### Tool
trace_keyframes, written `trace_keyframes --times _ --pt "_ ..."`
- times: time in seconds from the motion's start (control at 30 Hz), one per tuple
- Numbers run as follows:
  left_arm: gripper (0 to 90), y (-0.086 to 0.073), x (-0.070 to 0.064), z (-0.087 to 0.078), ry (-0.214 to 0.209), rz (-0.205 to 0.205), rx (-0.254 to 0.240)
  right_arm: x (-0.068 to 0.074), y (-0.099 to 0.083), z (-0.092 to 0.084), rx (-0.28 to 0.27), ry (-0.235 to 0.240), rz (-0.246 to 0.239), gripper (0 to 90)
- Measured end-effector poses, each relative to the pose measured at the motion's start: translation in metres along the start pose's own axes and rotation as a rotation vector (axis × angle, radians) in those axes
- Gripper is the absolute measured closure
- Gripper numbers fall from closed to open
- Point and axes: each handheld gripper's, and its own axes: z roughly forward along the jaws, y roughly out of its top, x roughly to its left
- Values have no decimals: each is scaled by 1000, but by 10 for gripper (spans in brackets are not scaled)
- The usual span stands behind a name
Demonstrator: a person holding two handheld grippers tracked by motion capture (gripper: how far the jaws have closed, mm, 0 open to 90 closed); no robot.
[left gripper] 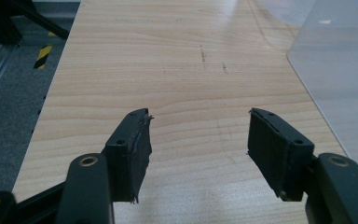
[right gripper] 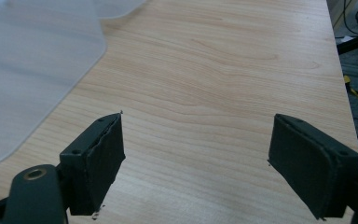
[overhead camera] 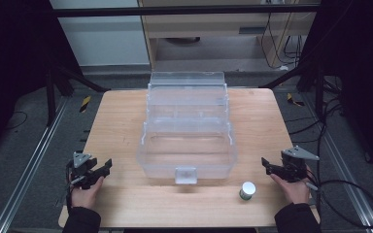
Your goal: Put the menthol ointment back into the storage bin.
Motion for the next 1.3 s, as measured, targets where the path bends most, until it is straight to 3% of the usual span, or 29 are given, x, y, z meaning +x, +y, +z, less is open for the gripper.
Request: trace_keyframes --times 0.07,0.2,0.3,0.47,0.5,0.67,0.97,1.07,1.3 --pt "386 0 0 1 2 3 8 1 2 -6 -5 15 11 186" --pt "375 0 0 1 2 -10 18 4 8 -16 -20 42 -10 213" --pt "376 1 1 1 3 -5 18 6 15 -23 -7 88 -39 230" --pt "365 2 1 1 2 -3 15 11 25 -31 -4 118 -78 234" --pt "362 2 1 1 4 1 19 16 30 -35 0 137 -106 231" --pt "355 2 2 1 -1 0 15 21 38 -39 19 169 -134 222" --pt "355 1 -1 4 -5 29 36 22 56 -42 77 215 -208 237" --pt "355 1 -2 4 -7 34 42 24 63 -45 113 229 -256 238" --pt "354 1 -1 5 -8 40 50 31 76 -50 178 297 -329 232"
